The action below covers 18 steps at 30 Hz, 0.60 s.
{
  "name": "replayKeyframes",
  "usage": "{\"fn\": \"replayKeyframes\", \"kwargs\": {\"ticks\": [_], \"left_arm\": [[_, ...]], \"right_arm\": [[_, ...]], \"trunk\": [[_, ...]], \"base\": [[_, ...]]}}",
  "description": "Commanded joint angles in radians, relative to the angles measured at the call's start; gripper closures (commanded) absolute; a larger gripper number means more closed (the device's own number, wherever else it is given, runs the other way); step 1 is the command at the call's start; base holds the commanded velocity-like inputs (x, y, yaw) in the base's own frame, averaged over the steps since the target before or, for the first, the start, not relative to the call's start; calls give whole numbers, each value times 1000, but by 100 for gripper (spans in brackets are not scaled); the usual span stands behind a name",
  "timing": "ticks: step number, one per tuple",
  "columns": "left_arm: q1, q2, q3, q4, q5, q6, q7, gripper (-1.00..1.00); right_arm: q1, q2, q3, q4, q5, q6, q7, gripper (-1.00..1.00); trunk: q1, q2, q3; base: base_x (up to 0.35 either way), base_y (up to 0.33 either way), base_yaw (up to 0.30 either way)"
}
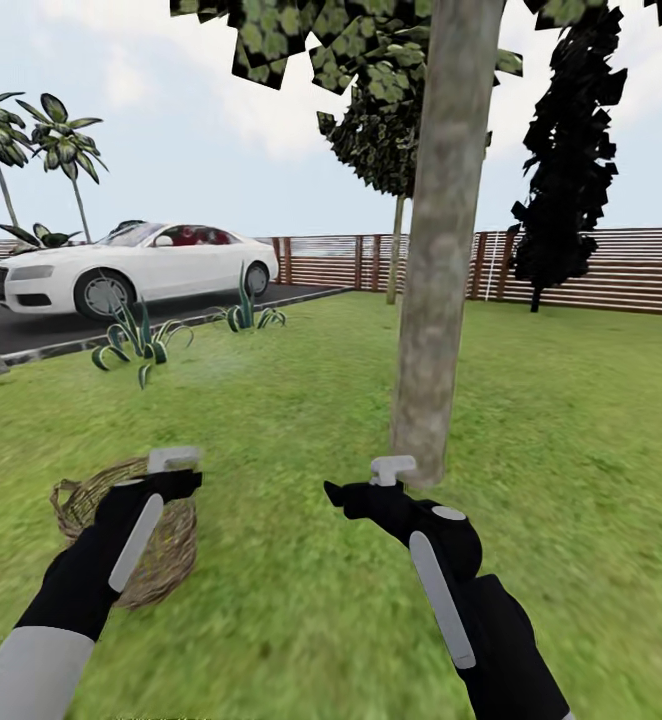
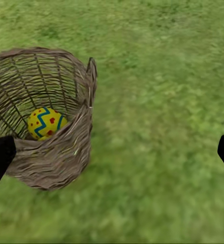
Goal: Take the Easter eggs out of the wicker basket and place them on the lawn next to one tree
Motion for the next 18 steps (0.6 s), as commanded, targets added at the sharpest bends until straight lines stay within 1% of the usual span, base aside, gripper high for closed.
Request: {"fn": "replayKeyframes", "kwargs": {"ticks": [1,8,12,18], "left_arm": [[-1,1,-3,-1,10,3,10,-100],[-1,1,-3,-17,13,3,10,-100],[-1,1,-3,-28,14,6,10,-100],[3,0,-3,-67,17,21,10,-100]], "right_arm": [[-1,0,-1,-1,2,5,3,-100],[-1,0,0,-1,2,5,3,-100],[-1,0,0,-1,2,5,3,-100],[-1,0,0,-1,2,5,3,-100]], "trunk": [[-4,7,2],[-31,56,24],[-31,56,24],[-31,56,24]], "base": [[0,0,240],[0,0,232],[0,0,221],[0,0,215]]}}
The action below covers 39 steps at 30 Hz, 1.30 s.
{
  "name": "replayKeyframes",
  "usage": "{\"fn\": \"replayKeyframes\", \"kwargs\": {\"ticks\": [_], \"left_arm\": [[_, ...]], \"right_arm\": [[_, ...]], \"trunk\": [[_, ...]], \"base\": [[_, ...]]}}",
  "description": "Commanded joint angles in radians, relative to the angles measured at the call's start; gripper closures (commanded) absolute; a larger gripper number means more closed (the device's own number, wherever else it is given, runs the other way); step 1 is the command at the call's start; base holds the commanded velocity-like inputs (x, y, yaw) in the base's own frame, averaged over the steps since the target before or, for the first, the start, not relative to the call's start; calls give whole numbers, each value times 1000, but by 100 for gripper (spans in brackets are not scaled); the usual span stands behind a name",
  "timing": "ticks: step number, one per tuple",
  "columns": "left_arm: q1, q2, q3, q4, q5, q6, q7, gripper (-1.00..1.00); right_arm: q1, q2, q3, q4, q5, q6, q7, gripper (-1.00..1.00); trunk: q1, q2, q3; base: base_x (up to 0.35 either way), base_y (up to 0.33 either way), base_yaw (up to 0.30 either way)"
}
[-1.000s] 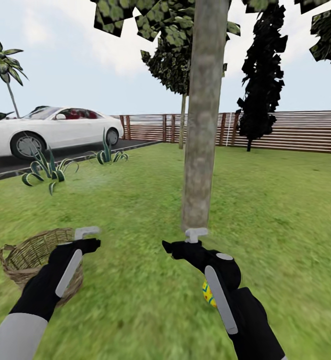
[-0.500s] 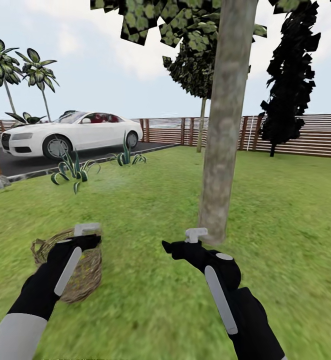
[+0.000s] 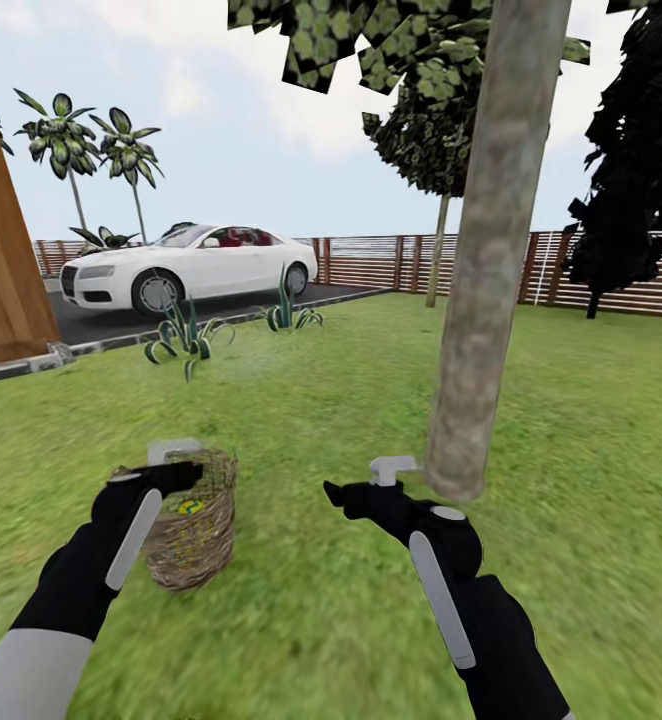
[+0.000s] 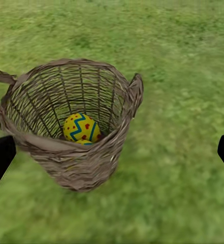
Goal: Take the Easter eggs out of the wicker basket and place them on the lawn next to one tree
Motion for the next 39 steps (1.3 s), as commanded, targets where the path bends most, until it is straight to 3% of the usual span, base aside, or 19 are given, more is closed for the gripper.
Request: {"fn": "replayKeyframes", "kwargs": {"ticks": [1,12,16,27,32,39], "left_arm": [[0,1,-2,-5,11,4,9,-100],[-1,3,-1,-14,11,14,9,-100],[-1,4,0,-14,11,17,8,-100],[-1,5,1,-12,11,18,8,-100],[-2,7,4,-11,11,21,8,-100],[-4,11,6,-8,19,95,6,-100]], "right_arm": [[-1,0,-1,-1,2,5,3,-100],[-1,0,1,-1,2,4,3,-100],[-1,-1,28,-1,1,4,3,-100],[-1,-1,37,-1,-2,3,3,-100],[-1,-4,37,-1,-29,3,2,-100],[-1,-6,36,-1,-40,3,2,-100]], "trunk": [[0,0,-1],[0,0,-1],[0,0,-1],[0,0,9],[0,0,14],[0,0,16]], "base": [[0,0,212],[160,0,163],[317,47,13],[295,159,-175],[267,198,-208],[196,142,-54]]}}
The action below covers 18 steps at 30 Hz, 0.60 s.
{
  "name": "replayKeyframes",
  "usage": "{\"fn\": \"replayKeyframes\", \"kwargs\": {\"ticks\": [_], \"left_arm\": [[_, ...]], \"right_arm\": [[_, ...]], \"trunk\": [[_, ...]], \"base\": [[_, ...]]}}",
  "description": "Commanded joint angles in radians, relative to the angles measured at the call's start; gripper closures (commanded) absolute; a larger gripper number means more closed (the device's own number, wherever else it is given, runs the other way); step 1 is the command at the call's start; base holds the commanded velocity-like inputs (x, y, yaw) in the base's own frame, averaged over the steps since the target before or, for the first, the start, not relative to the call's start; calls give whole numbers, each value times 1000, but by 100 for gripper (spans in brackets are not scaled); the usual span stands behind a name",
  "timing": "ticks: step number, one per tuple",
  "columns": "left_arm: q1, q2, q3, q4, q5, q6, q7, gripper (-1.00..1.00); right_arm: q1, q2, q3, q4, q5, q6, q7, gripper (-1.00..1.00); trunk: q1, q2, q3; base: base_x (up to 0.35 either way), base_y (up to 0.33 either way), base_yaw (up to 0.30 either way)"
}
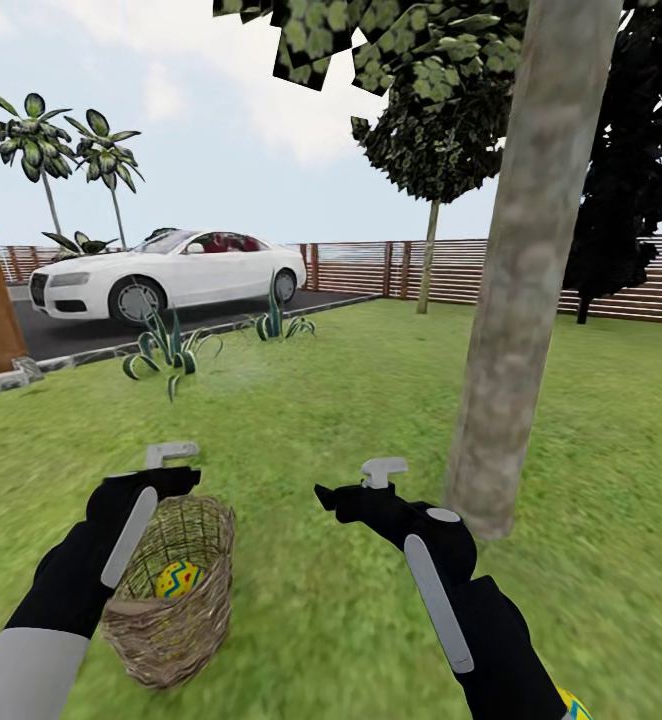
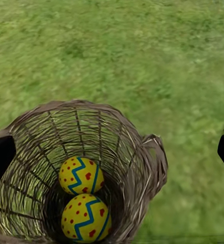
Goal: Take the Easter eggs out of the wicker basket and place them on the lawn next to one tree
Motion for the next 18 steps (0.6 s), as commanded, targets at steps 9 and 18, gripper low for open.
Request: {"fn": "replayKeyframes", "kwargs": {"ticks": [9,18], "left_arm": [[-2,-1,78,-3,12,147,11,-100],[-2,0,153,8,8,204,12,-100]], "right_arm": [[-1,0,-1,-1,-1,5,3,-100],[-1,0,-1,-1,-3,4,3,-100]], "trunk": [[0,-1,-1],[0,-1,-1]], "base": [[19,13,-4],[1,0,0]]}}
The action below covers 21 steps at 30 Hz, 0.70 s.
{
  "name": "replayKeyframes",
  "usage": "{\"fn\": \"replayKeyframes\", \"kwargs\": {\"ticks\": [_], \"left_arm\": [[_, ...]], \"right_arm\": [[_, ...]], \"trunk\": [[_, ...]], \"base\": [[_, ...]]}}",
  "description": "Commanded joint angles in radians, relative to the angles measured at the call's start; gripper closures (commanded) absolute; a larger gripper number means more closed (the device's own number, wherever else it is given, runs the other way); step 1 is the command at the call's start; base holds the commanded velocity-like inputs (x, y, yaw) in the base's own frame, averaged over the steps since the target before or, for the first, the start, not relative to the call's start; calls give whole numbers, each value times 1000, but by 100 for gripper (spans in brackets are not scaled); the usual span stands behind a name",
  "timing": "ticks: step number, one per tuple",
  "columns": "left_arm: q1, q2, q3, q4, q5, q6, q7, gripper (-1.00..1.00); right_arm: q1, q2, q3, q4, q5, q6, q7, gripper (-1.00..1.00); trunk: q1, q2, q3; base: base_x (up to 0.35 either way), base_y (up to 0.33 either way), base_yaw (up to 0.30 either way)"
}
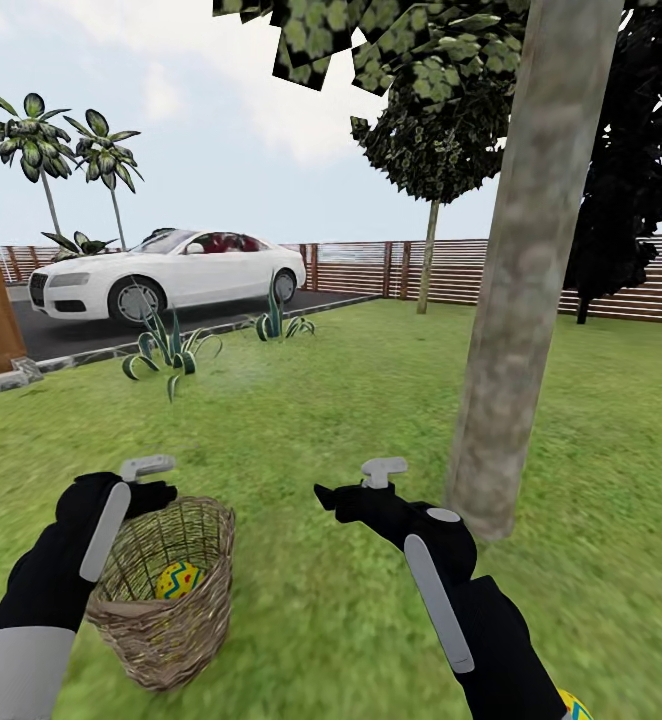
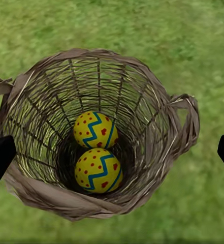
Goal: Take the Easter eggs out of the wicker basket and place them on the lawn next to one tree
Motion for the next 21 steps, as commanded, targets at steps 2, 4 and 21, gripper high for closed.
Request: {"fn": "replayKeyframes", "kwargs": {"ticks": [2,4,21], "left_arm": [[-1,0,2,0,11,3,9,-100],[-1,0,2,0,11,3,9,-100],[1,-3,-3,-2,14,3,9,-100]], "right_arm": [[-1,1,-1,-1,2,5,3,-100],[-1,1,-1,-1,2,5,3,-100],[-1,1,-2,-1,3,5,3,-100]], "trunk": [[0,-1,-1],[0,-1,0],[0,-1,3]], "base": [[0,0,-11],[0,0,-74],[-7,4,-38]]}}
